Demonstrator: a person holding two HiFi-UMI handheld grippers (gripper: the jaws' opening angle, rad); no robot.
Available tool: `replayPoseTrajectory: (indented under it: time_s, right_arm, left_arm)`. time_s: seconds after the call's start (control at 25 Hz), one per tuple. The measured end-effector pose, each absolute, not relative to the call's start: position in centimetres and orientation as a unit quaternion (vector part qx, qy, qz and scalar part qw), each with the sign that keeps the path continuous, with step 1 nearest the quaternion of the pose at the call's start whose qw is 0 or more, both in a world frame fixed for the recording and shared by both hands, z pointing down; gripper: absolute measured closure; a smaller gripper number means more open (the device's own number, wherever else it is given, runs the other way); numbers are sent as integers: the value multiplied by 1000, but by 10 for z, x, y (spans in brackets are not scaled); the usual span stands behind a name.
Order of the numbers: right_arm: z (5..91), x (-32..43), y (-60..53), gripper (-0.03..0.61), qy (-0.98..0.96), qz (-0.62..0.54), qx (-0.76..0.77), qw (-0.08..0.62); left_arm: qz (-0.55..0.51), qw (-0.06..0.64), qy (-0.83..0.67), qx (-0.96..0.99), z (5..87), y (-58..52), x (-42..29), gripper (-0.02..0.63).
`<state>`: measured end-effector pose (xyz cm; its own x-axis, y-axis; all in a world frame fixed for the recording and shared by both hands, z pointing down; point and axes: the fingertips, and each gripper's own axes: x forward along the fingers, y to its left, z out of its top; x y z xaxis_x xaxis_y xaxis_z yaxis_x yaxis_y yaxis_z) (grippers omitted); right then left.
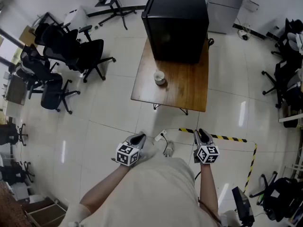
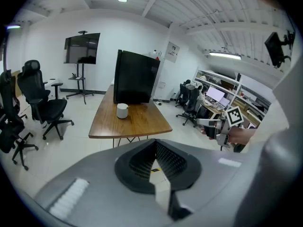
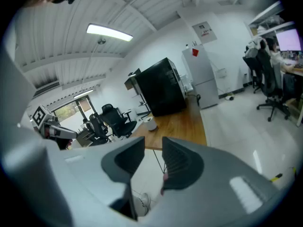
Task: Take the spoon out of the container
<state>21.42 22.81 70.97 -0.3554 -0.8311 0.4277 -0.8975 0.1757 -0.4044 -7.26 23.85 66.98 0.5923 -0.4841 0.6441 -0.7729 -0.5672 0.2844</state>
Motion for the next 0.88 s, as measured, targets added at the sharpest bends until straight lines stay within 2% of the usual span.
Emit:
replayPoseTrajectory:
  time_s: [0.44,0.88]
  right_arm:
    - [711,197,195,469,-759,295,574,88]
    - [677,155,103,469,-750,275,593,101]
  left_arm:
    - [249,283,-351,857,678,191,-82,611]
    - [236,266,-299,885,660,68,-85,611]
